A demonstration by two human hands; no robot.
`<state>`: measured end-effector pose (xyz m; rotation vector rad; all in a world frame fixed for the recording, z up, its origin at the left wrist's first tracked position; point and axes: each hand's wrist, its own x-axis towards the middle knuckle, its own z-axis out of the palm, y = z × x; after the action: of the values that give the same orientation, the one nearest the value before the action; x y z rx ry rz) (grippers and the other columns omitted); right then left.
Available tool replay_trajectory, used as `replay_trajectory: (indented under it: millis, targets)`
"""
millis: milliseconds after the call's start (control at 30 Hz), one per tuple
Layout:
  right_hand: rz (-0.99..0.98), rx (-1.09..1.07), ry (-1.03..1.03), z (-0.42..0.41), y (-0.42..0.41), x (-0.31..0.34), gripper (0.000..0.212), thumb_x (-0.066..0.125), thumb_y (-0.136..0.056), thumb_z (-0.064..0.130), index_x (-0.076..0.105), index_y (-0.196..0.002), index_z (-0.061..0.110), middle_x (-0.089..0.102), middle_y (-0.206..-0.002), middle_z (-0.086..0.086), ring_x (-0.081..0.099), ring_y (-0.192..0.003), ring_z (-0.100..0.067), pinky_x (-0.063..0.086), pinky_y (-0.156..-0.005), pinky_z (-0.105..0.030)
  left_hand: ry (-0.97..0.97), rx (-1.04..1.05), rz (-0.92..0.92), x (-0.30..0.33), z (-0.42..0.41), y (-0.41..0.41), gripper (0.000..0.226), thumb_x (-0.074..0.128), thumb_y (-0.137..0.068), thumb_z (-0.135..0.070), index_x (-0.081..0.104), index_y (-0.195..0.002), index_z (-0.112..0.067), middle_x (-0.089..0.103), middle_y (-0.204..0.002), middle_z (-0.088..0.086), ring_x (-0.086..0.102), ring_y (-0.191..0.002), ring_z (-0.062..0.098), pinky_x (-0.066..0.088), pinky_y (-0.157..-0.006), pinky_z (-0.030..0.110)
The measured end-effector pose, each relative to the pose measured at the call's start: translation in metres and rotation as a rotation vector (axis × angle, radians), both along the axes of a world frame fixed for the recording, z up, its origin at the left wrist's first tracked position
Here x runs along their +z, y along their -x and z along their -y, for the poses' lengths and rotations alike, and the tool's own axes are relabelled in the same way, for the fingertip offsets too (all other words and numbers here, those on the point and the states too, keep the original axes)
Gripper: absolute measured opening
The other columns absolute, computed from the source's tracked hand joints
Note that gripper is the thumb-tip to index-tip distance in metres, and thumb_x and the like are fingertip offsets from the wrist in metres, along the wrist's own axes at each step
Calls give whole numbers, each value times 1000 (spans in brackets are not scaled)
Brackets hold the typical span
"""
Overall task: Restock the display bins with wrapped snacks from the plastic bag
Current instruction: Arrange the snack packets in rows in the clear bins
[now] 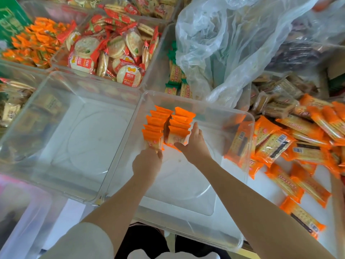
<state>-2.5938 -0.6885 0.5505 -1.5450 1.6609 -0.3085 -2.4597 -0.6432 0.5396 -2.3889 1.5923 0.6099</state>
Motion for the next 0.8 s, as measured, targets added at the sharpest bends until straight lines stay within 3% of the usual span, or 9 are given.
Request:
replay_trajectory:
  millis: [67,133,200,267,333,500,633,733,800]
  targets:
    - [10,-14,33,-4,19,21,78,63,-88,34,18,-147,9,40,-141,-10,54,-115,-26,43,-90,-32,-1,-70,-19,8,-1,6,44,34,-97,-44,58,-109,-10,63,-105,9,60,-100,26,46,-76,33]
    - [80,-49,190,-15,48,48,51,60,-90,26,42,-135,11,57,-117,-2,60,-85,-10,45,-76,-19,16,-157,-140,19,-3,19,36,39,-96,-38,60,-105,-10,64,-104,8,59,-100,26,44,-77,32]
    - [95,-106,408,-28,85,65,27,59,-90,14,58,-117,9,64,-92,-1,55,-65,-5,45,-66,-20,120,-244,-339,30,-8,38,24,47,-93,-29,63,-98,-12,67,-92,7,60,-94,26,45,-73,31]
    - [-13,-231,525,-38,128,63,19,57,-89,9,61,-107,7,65,-89,-8,58,-72,-16,45,-66,-30,241,-320,-520,47,-14,64,15,52,-90,-20,64,-92,-12,65,-77,3,62,-81,27,47,-65,32]
    - [-200,-333,474,-38,169,51,25,56,-89,12,57,-113,4,59,-110,-14,56,-99,-29,43,-80,-35,350,-394,-588,61,-16,91,11,54,-88,-17,64,-90,-12,65,-74,0,60,-72,24,47,-61,33]
    - [-594,-154,259,-21,227,20,69,58,-91,31,23,-146,9,24,-152,-9,18,-140,-32,19,-113,-43,536,-561,-669,81,-13,143,8,55,-86,-13,63,-87,-13,57,-71,-8,54,-66,16,42,-58,29]
    - [-722,-16,256,-19,234,5,74,68,-82,37,33,-141,11,37,-140,-12,29,-131,-33,27,-106,-43,617,-630,-626,86,3,173,22,45,-83,-25,63,-87,-13,60,-74,-5,57,-69,19,42,-56,29]
    - [-706,27,335,-32,235,-3,53,77,-72,29,56,-116,7,53,-115,-14,45,-114,-36,36,-94,-45,628,-690,-560,86,24,195,14,55,-84,-16,65,-92,-11,55,-75,-8,59,-73,23,37,-59,25]
    - [-652,11,398,-40,243,1,41,78,-72,25,62,-104,6,57,-105,-14,50,-105,-37,40,-88,-45,599,-811,-495,83,43,209,20,57,-85,-11,63,-104,-11,62,-92,0,61,-86,24,39,-67,28]
